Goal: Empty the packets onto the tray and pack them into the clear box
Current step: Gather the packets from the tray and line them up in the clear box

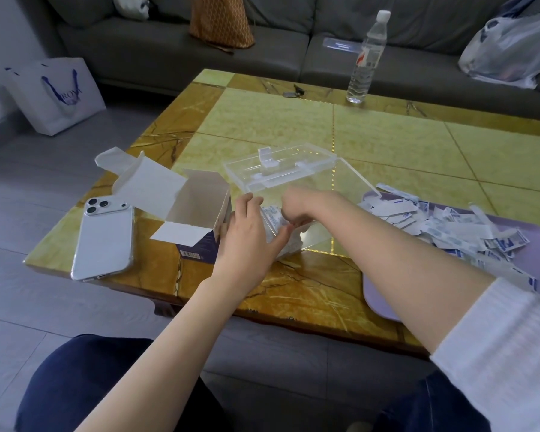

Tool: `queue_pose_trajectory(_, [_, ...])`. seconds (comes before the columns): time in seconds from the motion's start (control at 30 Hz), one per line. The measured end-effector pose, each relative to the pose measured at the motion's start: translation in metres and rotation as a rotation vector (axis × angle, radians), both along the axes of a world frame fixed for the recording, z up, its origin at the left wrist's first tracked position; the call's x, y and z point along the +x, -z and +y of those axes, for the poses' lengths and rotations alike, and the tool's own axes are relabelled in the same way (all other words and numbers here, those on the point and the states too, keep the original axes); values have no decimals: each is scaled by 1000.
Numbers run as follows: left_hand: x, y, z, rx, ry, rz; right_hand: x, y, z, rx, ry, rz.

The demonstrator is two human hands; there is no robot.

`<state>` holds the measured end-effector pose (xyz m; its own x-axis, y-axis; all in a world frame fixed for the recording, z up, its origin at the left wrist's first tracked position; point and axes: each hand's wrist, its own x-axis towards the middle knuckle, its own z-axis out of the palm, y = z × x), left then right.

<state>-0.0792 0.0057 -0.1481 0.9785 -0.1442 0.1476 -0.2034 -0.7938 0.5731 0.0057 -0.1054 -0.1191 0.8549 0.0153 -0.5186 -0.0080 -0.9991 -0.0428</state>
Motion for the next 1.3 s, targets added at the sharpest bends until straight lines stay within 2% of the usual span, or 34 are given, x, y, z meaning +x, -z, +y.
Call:
queue_pose_trajectory(0.13, [0, 0, 0, -5, 0, -2, -1, -1, 1, 17, -59, 11])
queue_pose_trajectory(0.4, [-1, -1, 0, 8, 1, -3, 1, 4, -10, 106, 33, -135])
queue_pose_trajectory(0.67, [0, -2, 0, 7, 0, 9, 0, 5, -14, 246, 167, 25])
queue_pose_trajectory(0.93, [1, 0, 1, -14, 0, -1, 4, 6, -11, 298, 136, -31])
queue_pose_trajectory(1.2, [1, 0, 2, -50, 12, 7, 13, 5, -5, 100, 163, 163])
queue_pose_trajectory(1.3, [2, -1, 2, -67, 13, 10, 13, 2, -4, 33, 113, 179])
